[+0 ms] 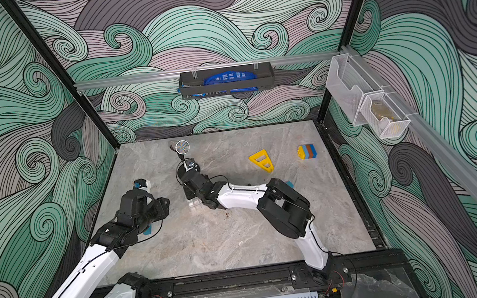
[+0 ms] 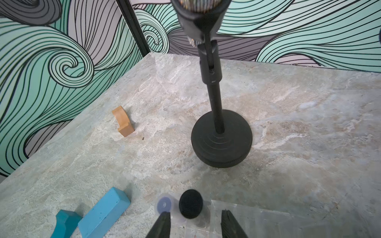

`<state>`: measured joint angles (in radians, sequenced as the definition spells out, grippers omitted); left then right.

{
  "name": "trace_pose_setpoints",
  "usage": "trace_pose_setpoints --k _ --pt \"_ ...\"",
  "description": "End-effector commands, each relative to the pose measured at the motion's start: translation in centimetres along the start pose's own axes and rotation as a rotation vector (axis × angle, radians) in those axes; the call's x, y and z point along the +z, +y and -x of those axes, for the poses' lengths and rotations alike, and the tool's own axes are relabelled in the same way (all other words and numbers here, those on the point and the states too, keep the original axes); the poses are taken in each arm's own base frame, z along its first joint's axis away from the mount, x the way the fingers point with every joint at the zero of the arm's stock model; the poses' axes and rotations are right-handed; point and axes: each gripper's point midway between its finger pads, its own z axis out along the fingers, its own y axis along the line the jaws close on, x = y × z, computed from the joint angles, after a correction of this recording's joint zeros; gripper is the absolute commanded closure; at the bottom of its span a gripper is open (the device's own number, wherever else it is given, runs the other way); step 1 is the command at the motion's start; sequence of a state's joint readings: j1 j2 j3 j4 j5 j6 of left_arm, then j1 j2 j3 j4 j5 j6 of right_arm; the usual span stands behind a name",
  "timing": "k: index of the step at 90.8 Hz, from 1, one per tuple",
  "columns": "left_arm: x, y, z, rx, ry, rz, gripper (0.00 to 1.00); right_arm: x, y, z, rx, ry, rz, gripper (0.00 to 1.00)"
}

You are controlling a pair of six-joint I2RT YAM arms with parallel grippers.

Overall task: Arrange the lipsticks in the organizer
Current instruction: Place the lipstick in the storage box, then pick up the lipstick at the center of the board.

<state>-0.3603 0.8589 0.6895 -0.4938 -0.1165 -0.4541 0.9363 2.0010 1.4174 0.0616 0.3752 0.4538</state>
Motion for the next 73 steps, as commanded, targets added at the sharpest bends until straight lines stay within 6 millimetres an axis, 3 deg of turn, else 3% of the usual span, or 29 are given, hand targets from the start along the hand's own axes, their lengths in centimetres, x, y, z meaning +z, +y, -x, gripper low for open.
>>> trace_pose_setpoints --k 1,12,36,52,62,73 --pt "-1.3 -1.6 1.7 0.061 -0.032 -0.069 0.51 -4.0 -0.6 3.7 0.09 -0.065 0.023 0.54" --pt "-1.4 -3.2 1.8 0.083 -0.029 -0.135 0.5 -6.8 -3.5 3.6 0.179 -0.054 0.038 0.53" --pt "-0.6 -9.7 0.4 0.248 -0.059 -0.296 0.39 -11.8 -12.7 -1.0 0.351 0.096 0.021 0.54" --pt "0.7 -14.5 -1.5 0.362 -0.046 -0.401 0.42 -14.0 -19.8 -3.0 0.461 0.121 -0.049 0.67" --pt "1.7 -17.5 -2.3 0.447 -0.036 -0.428 0.43 -14.4 -21.9 -3.4 0.491 0.146 -0.061 0.67" --pt "2.8 -20.2 -2.9 0.541 -0.001 -0.435 0.44 -14.6 -21.9 -3.5 0.51 0.152 -0.052 0.64"
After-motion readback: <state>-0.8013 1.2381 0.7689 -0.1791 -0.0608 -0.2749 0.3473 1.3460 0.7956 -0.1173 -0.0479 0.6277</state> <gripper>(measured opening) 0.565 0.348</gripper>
